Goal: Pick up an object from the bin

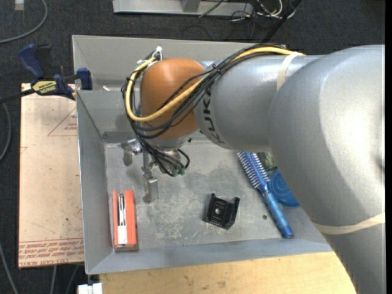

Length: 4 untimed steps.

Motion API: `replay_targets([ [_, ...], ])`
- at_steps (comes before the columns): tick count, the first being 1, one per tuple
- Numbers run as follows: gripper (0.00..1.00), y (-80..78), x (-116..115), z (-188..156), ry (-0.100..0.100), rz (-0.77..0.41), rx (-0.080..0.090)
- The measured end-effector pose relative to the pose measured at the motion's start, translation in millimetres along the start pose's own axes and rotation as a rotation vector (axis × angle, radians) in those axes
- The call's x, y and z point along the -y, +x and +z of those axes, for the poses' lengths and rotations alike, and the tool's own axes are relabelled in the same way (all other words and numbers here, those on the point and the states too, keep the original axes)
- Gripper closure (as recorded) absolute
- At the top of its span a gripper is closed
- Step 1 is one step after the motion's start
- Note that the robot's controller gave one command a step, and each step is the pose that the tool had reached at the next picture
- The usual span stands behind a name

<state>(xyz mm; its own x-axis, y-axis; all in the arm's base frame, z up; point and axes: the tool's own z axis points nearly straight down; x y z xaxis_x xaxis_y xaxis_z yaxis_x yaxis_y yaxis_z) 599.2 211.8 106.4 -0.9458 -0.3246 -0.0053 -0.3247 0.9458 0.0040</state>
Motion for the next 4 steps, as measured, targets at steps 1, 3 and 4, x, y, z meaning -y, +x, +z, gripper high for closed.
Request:
replay_targets([
  [1,0.00,8.4,-25.5,-10.2,0.002,-0.130,-0.003],
  [3,1.00,45.6,-55.9,37.2,0.000,-0.708,-0.003],
  [4,1.00,45.6,-55.8,37.3,0.000,-0.708,-0.003],
])
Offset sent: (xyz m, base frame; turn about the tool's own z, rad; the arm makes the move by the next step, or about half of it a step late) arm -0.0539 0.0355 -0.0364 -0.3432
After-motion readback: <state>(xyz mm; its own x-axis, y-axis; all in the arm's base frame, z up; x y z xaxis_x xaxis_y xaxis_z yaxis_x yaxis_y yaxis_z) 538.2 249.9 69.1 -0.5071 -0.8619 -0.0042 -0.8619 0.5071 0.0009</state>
